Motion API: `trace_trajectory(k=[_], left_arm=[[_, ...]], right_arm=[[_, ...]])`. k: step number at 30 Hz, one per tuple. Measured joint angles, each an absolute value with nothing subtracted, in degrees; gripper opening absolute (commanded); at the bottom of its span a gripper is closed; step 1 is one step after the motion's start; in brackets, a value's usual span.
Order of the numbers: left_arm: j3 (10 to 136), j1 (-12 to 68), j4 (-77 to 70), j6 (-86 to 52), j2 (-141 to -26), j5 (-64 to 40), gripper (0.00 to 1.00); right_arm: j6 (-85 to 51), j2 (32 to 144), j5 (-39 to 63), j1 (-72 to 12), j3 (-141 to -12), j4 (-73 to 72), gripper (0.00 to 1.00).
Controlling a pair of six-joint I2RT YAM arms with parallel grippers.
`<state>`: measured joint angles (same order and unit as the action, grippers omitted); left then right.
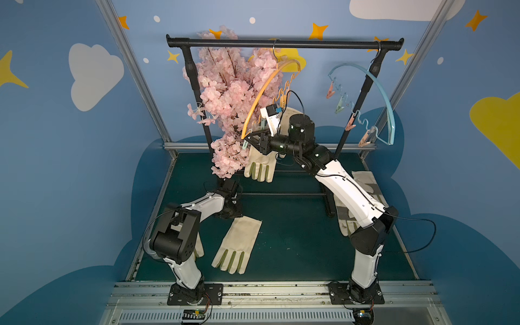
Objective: Clip the gloves onto a hanger to dry
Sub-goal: Pick up the glove from the center of the board.
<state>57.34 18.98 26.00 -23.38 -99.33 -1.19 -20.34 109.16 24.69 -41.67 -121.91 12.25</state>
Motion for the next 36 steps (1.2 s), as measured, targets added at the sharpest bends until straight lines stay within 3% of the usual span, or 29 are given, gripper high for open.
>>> trace_trajectory(k=[19,31,34,36], left_arm=[[54.6,19.7,27.8,-22.4,-88.9,-6.4,0.56],[54.4,22.4,31.1,-20.2,-96.0,-1.8,0.55],[55.7,23.7,31.6,-19.8,-97.2,0.2,0.47],[56.8,24.6,32.7,-19.8,-98.3,2.2,0.23]], right_arm=[[-20.6,109.2,24.7,-41.4,-121.8,12.2,0.23],[-20.8,109.2,24.7,-41.3,-121.8,11.8,0.23],[-20.8,109.2,24.7,-41.3,-121.8,11.8,0.23],[-20.8,109.2,24.7,-41.3,-121.8,11.8,0.23]])
